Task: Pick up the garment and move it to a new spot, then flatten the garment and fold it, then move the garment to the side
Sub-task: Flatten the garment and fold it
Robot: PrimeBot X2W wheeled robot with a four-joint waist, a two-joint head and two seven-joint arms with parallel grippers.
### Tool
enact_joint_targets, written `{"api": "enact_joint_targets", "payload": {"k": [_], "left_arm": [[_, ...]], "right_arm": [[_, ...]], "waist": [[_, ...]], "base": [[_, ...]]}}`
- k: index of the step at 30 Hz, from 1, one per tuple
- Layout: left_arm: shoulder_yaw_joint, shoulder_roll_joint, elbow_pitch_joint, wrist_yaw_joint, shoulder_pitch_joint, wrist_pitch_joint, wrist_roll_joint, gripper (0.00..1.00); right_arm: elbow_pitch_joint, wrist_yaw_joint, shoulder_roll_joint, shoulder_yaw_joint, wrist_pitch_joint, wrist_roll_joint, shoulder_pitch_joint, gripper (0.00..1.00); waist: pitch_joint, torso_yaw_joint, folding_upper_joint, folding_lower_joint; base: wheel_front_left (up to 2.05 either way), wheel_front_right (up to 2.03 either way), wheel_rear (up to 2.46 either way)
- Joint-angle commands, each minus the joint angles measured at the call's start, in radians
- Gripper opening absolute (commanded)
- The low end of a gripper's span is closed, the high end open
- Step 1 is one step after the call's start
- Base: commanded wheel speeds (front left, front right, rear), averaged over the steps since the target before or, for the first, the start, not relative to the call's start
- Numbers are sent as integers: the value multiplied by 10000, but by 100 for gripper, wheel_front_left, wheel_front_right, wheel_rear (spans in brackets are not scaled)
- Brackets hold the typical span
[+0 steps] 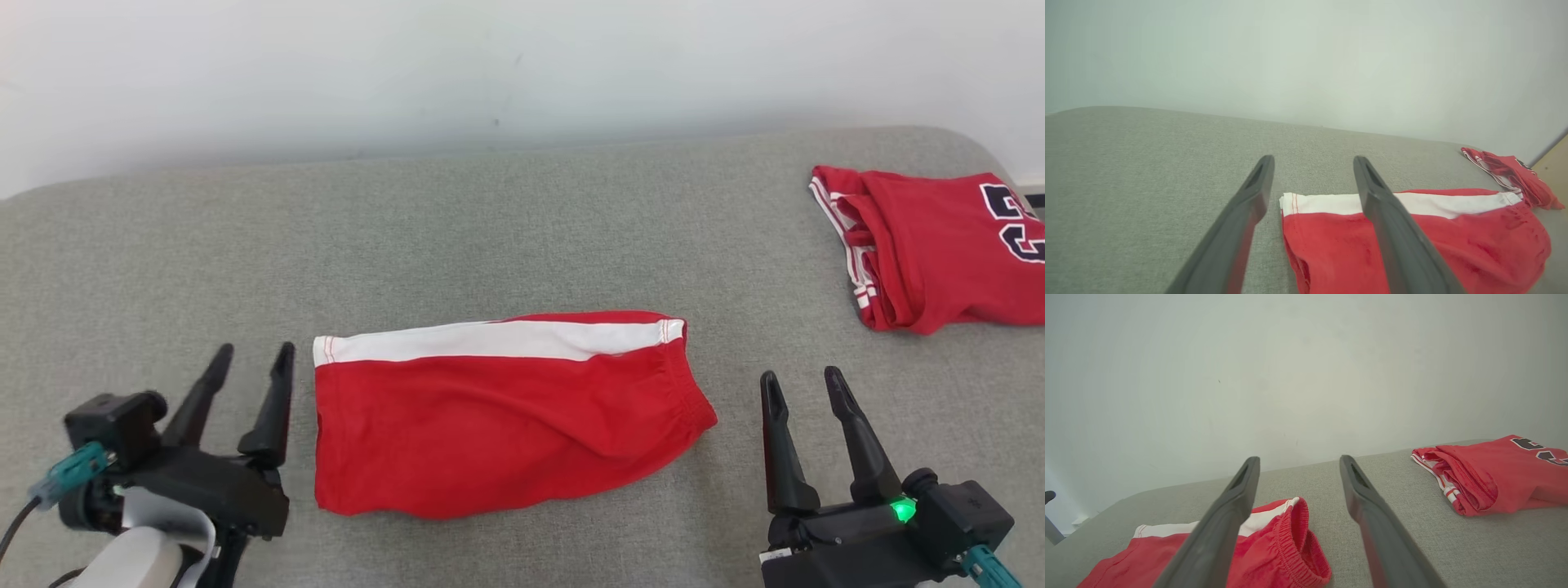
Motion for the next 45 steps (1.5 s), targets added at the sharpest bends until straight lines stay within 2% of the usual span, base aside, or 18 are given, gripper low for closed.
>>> {"api": "enact_joint_targets", "payload": {"k": [1, 7, 8, 10, 12, 19, 28, 34, 45], "left_arm": [[536, -195, -149, -71, 316, -15, 519, 100], [2762, -1225, -733, -330, 1309, -16, 2740, 100], [2762, -1225, -733, -330, 1309, -16, 2740, 100], [3278, -1457, -842, -379, 1584, -13, 3538, 100], [3704, -1865, -1038, -343, 1921, -11, 4059, 100], [4950, -2731, -1520, -860, 2917, -11, 5296, 100], [5741, -3681, -1640, -1542, 3932, -12, 6683, 100], [6073, -4037, -1458, -1732, 4266, -12, 7233, 100], [6446, -4441, -1253, -1977, 4525, -12, 7613, 100]], "right_arm": [[3, -28, 3, -27, -3, -31, -53, 100], [84, -28, 4, -112, -2, -18, -123, 100], [84, -28, 4, -112, -2, -18, -123, 100], [139, -28, -13, -151, -2, 1, -124, 100], [189, -28, -22, -211, -2, 16, -103, 100], [240, -28, -13, -496, -2, -23, 174, 100], [276, -28, 2, -642, -2, -148, 688, 100], [493, -28, 1, -675, -2, -387, 1030, 100], [726, -28, 3, -622, 65, -578, 1291, 100]], "waist": [[-85, 75, 0, 1], [-207, 168, 0, 1], [-207, 168, 0, 1], [-237, 186, 0, 1], [-268, 198, 0, 1], [-239, 252, 0, 1], [-399, 393, 0, 1], [-666, 523, 0, 1], [-885, 602, 0, 1]], "base": [[0, 0, 0], [0, 0, 0], [0, 0, 0], [0, 0, 0], [0, 0, 0], [0, 0, 0], [0, 0, 0], [0, 0, 0], [0, 0, 0]]}}
